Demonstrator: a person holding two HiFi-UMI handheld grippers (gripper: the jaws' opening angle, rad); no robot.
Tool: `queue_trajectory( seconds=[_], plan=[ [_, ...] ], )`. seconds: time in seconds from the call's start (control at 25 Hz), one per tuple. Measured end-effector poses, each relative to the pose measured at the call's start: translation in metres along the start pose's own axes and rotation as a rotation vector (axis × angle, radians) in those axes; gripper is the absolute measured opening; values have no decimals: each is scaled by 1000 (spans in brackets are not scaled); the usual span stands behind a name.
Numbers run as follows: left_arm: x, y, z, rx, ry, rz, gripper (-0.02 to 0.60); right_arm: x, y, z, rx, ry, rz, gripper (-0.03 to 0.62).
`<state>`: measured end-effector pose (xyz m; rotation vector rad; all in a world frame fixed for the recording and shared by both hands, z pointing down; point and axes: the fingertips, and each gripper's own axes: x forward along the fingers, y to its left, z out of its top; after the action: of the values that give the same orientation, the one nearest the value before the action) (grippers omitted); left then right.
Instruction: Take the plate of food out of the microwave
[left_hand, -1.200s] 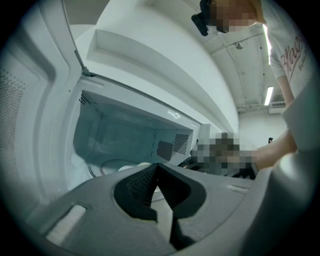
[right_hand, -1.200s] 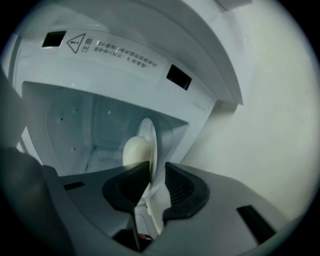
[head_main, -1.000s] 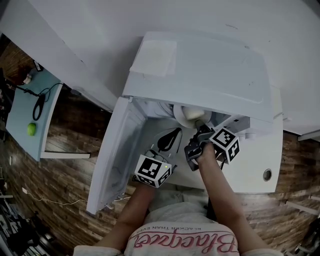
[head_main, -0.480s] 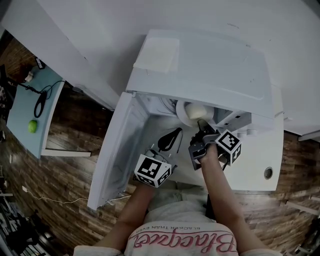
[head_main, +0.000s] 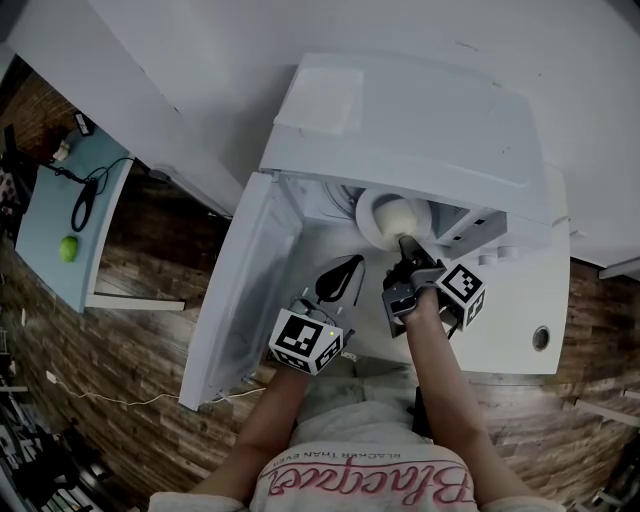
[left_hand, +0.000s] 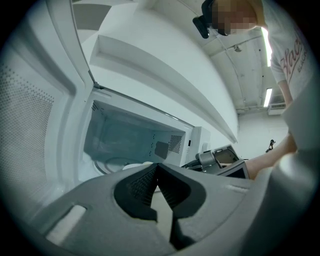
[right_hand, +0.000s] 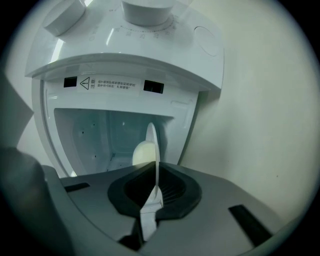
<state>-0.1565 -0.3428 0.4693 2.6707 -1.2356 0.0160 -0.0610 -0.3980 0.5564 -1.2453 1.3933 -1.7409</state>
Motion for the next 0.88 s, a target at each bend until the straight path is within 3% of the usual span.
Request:
queue_trajectory(
  seconds=[0.88],
  plan=[
    [-36,-16,-23,-76,-3,32,5,-39,-9,-23,-12,32,14,20]
  ],
)
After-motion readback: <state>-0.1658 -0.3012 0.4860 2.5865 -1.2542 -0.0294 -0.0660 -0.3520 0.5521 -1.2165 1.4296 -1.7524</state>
